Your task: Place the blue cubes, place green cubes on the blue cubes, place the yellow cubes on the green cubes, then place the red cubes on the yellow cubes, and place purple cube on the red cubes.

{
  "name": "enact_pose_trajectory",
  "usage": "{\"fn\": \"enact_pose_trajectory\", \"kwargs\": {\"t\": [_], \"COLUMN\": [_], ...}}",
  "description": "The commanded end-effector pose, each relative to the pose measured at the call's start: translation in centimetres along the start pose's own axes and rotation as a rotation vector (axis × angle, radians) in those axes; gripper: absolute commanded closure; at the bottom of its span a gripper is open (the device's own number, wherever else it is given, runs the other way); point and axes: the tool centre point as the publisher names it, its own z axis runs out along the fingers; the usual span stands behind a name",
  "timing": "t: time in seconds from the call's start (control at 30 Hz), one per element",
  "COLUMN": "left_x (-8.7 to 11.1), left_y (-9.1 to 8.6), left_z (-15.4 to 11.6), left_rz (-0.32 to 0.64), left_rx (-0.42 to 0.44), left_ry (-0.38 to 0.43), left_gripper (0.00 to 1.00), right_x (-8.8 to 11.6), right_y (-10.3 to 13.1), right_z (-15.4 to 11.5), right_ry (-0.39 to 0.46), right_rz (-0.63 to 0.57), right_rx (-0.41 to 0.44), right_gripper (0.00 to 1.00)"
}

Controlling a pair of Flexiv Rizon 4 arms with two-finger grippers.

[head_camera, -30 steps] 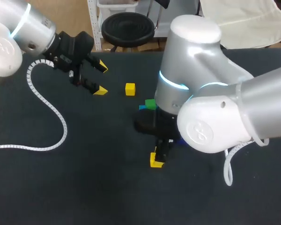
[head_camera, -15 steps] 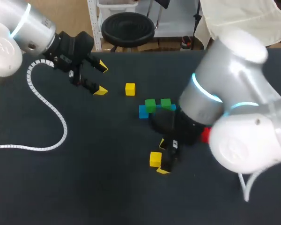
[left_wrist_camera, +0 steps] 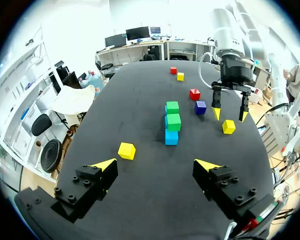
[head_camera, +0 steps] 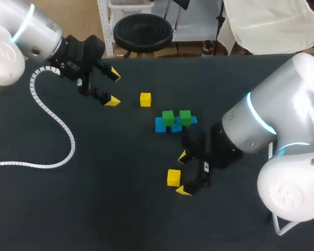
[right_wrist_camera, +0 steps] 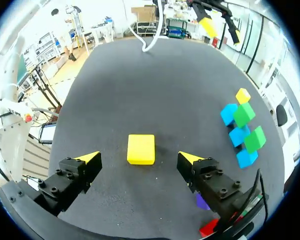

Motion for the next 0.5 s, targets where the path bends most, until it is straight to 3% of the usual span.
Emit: {"fn": "enact_pose_trajectory", "kwargs": {"t": [0.03,0.27,0.5], "left_x": [0.0,0.0,0.0], "left_y": [0.1,0.1,0.1], "left_z": [0.0,0.0,0.0], "left_rz": [0.001,0.001,0.001], "left_rx": [0.002,0.002,0.002], "left_ry": [0.001,0.001,0.001], "left_gripper": [0.00,0.00,0.00], "right_x": [0.0,-0.5,-0.7], "right_y": [-0.3,-1.5,-1.6], "right_z": [0.3,0.7,1.4], "right_ry": [-0.044,-0.081,-0.092], "right_rz": [-0.009,-0.057,-0.062], "right_rx": [-0.020,-0.035,-0.058], "right_gripper": [0.00,0.00,0.16]}}
